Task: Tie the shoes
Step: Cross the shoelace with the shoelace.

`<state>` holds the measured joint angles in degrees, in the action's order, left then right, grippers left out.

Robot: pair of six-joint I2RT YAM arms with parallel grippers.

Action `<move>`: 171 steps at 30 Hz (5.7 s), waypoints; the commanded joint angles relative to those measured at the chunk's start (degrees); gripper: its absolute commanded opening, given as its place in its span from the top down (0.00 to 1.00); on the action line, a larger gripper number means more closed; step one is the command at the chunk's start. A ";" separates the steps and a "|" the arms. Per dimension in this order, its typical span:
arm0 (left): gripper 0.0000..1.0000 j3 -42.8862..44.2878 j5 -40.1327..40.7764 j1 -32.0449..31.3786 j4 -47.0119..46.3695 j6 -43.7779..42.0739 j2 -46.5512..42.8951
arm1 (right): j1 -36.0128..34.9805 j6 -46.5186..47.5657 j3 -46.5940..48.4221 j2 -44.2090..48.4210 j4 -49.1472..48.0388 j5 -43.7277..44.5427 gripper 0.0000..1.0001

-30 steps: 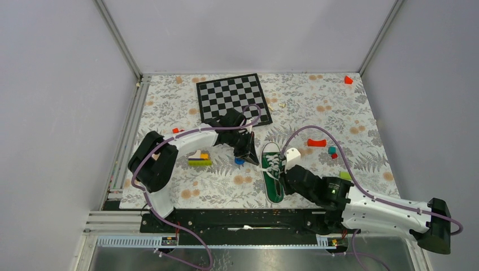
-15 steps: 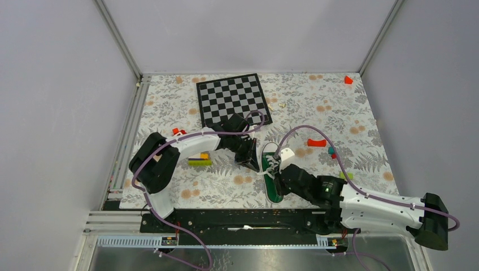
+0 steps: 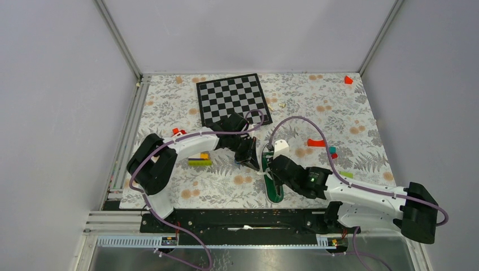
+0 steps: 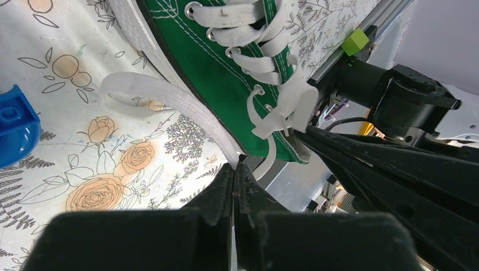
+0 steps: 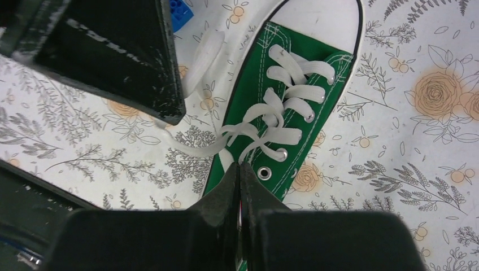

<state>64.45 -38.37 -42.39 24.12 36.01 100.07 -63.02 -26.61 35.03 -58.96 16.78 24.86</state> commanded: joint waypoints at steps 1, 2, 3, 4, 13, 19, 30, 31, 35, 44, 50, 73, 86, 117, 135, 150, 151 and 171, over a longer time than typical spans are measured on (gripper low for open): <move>1.00 0.60 0.19 0.05 -1.00 -1.02 -2.90 | 0.78 -0.73 2.25 -2.44 -1.84 2.50 1.00; 1.00 0.74 0.13 0.03 -1.00 -0.96 -2.85 | 0.87 -0.87 2.14 -3.00 -2.05 2.29 1.00; 1.00 0.90 0.14 0.07 -1.00 -1.01 -2.82 | 0.88 -0.85 1.87 -3.52 -2.89 1.91 1.00; 1.00 1.03 0.07 0.06 -1.00 -0.97 -2.78 | 0.89 -1.00 1.51 -3.85 -3.53 1.56 1.00; 1.00 1.86 -0.04 0.11 -0.57 -1.05 -2.51 | 0.89 -0.82 0.23 -4.81 -9.14 -2.22 1.00; 1.00 2.52 -0.04 0.06 -0.21 -1.18 -2.26 | 0.87 -0.81 -0.19 -4.98 -7.31 -1.85 1.00; 1.00 3.59 -0.28 0.03 0.43 -1.40 -1.88 | 0.88 -2.28 -3.08 -3.84 -6.13 1.22 1.00; 1.00 3.65 -0.29 0.05 0.49 -1.31 -1.94 | 0.89 -2.30 -3.05 -4.11 -6.27 1.50 1.00; 1.00 3.64 -0.27 0.08 0.75 -1.47 -2.24 | 0.97 -2.52 -2.95 -4.95 -6.35 3.57 1.00; 1.00 2.70 -0.50 0.09 0.76 -1.39 -3.09 | 2.93 -0.33 -1.70 -5.90 -7.47 7.38 1.00; 1.00 1.78 -0.96 -0.38 -0.15 -0.65 -4.06 | 3.43 3.25 -0.58 -8.78 -9.61 7.07 1.00; 1.00 2.35 -1.13 -0.38 -0.49 -0.59 -3.96 | 3.38 13.36 -4.76 -2.27 -11.45 3.98 0.75; 1.00 2.81 -0.84 -0.41 0.05 -0.89 -3.74 | 4.97 10.47 -0.81 3.05 -3.34 -4.12 0.59; 1.00 1.74 -0.39 0.19 -0.11 -1.91 -2.51 | 9.94 11.91 4.90 -0.40 -1.40 -18.70 0.44; 1.00 0.91 -0.31 0.34 0.00 -2.13 -3.11 | 9.94 12.36 5.61 -12.86 -7.41 -16.55 0.70; 1.00 0.43 -0.51 0.57 -0.53 -2.07 -3.34 | 10.03 13.07 4.55 -1.03 1.06 -9.31 1.00; 1.00 0.47 -0.41 0.57 -0.58 -1.99 -3.33 | 10.03 13.20 4.43 -1.21 1.26 -9.00 1.00; 1.00 0.59 -0.59 0.73 0.10 -2.38 -3.65 | 11.65 12.51 5.79 -6.98 3.41 -4.94 0.78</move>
<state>64.99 -38.76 -42.00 25.63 34.70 97.60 -52.05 -13.26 39.11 -66.00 18.50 17.19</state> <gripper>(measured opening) 0.010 0.121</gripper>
